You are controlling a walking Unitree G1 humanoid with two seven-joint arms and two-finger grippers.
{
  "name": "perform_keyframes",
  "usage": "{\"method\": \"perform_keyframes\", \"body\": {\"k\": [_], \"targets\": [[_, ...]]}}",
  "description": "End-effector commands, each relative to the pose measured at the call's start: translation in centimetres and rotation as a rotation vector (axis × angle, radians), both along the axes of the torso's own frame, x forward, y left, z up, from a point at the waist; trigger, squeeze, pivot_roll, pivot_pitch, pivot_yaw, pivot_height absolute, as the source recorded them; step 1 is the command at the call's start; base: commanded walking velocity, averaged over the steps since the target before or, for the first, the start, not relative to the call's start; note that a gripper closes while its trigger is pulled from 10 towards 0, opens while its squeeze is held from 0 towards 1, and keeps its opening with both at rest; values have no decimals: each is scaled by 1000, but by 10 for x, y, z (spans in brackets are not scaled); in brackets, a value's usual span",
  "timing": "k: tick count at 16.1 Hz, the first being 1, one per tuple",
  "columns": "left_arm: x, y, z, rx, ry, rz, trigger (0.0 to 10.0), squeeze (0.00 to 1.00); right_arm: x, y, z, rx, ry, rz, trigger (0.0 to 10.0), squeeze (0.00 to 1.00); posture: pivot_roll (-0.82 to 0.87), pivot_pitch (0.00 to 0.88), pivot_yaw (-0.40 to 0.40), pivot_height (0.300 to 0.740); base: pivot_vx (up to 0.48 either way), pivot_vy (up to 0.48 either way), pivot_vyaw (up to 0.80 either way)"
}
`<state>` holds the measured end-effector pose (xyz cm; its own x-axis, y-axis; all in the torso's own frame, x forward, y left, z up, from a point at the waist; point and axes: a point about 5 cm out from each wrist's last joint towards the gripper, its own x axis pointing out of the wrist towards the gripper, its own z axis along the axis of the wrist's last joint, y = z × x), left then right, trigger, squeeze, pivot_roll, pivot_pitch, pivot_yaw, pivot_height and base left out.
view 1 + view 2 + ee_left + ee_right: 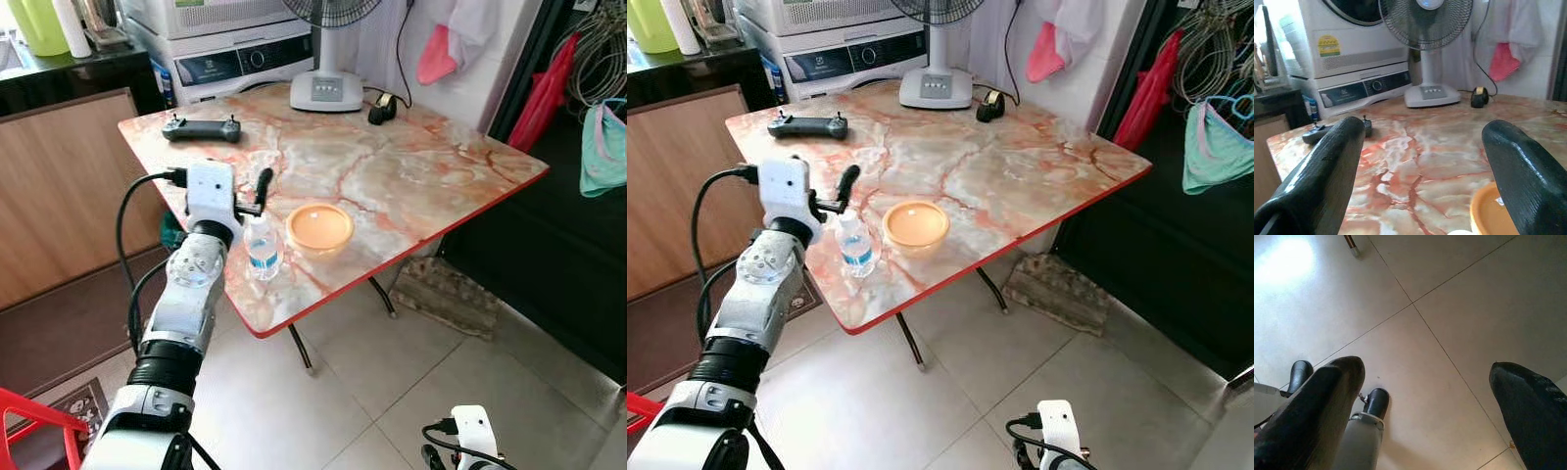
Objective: Restocking fridge
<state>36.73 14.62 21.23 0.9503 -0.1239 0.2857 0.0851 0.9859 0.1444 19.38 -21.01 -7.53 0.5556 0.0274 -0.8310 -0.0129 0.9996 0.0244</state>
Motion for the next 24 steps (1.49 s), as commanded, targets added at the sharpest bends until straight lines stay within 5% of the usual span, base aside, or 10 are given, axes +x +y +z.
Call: {"method": "perform_keyframes", "body": {"k": [1,18,22,24], "targets": [[-2,-3,2,11,-10,-21,10000,0,-2,-1,-1,3,10,-6,10000,0,92,0,-55,740,0,0,0],[-7,-11,7,40,-32,-82,10000,0,-3,-1,-2,-1,25,30,10000,0,92,0,-54,740,201,0,0],[-5,-13,39,119,-96,-36,10000,0,-3,0,-2,-2,26,28,10000,0,94,0,-52,740,0,0,0],[-4,-18,54,102,-31,-71,10000,0,-3,0,-2,-1,27,28,10000,0,99,0,-49,740,0,0,0]]}}
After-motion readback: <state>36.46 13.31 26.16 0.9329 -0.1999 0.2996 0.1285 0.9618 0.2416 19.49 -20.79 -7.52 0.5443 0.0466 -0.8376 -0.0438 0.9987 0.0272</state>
